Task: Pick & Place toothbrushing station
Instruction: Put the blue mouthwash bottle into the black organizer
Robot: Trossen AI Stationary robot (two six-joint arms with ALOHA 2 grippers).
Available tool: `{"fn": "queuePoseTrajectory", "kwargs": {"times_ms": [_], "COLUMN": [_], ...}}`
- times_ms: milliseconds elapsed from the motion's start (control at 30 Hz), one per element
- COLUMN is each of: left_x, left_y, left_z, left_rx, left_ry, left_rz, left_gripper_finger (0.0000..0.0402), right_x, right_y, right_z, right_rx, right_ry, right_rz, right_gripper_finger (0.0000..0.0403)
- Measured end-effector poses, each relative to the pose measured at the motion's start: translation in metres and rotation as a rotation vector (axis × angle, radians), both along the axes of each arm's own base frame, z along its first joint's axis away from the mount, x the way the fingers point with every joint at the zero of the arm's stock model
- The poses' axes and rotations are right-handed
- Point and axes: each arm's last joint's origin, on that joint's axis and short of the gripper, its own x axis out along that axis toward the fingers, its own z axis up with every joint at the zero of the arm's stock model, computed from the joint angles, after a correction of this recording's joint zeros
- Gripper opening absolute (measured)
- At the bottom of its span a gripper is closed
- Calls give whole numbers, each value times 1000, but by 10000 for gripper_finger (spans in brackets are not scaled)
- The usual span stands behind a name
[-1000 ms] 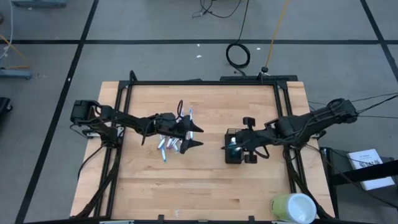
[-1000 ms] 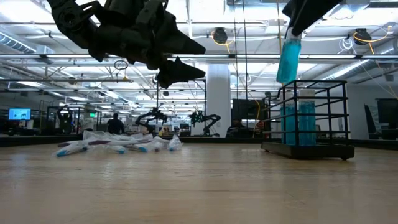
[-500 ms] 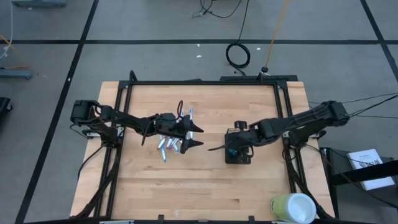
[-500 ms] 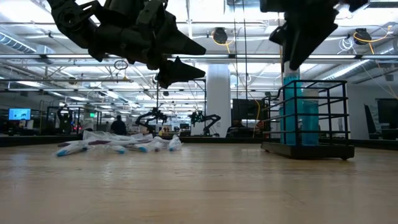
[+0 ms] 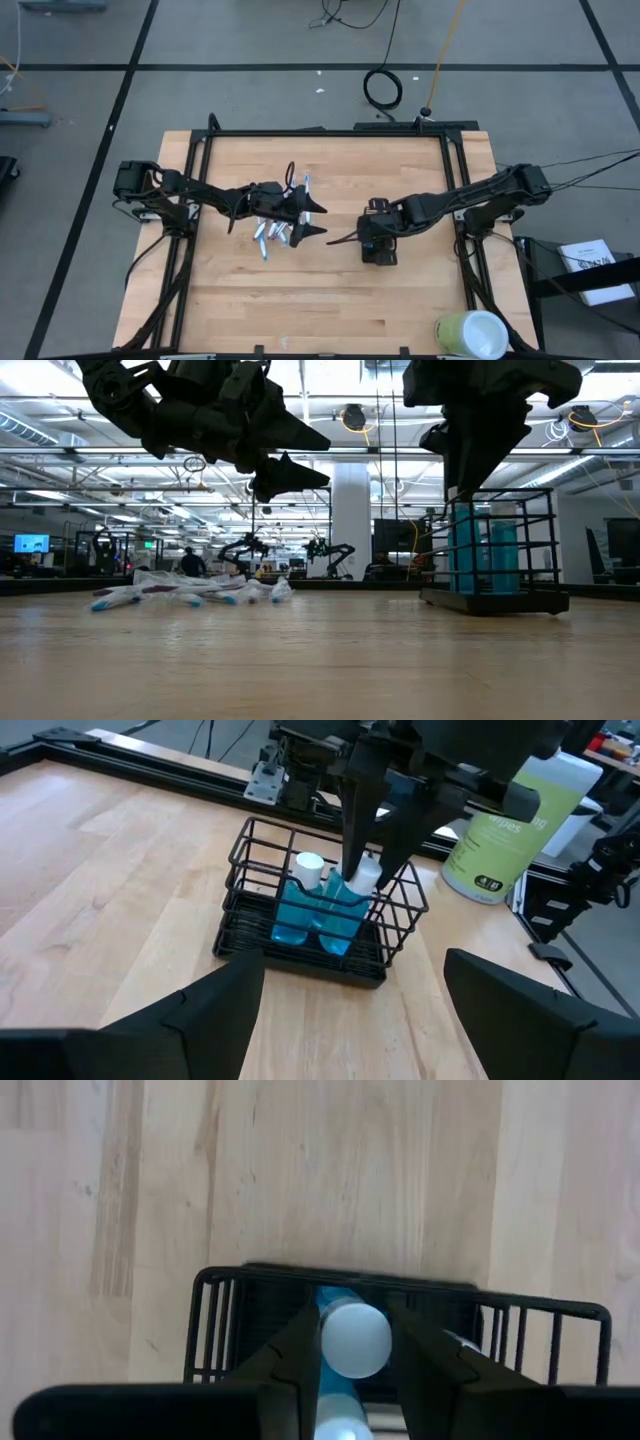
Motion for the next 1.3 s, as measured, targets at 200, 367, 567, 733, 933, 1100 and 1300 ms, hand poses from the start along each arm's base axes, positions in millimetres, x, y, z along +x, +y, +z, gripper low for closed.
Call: {"fn": "queuePoseTrajectory", "kwargs": {"times_ms": [200, 367, 567, 733, 933, 1100, 1300], "left_x": [0, 0, 0, 0, 0, 0, 0], "left_y": [0, 0, 0, 0, 0, 0, 0], "left_z": [0, 0, -1, -1, -1, -1, -1], "left_rx": [0, -1, -2, -4, -4, -7, -12], "left_ry": [4, 5, 8, 13, 12, 13, 13], "left_rz": [0, 0, 0, 1, 1, 2, 3], "left_gripper_finger": [320, 311, 310, 310, 310, 310, 310], "right_x": [-1, -2, -2, -2, -2, -6, -16], "right_y": [0, -1, -1, -1, -1, -1, -3], "right_z": [-7, -7, -8, -8, -8, -3, 15], "right_rx": [0, 0, 6, 8, 8, 17, 45], "right_ry": [-16, -14, -15, -14, -13, -22, -98], "right_rz": [1, 1, -17, -31, -31, -29, -49], "right_gripper_finger": [87, 88, 125, 156, 160, 151, 151]}}
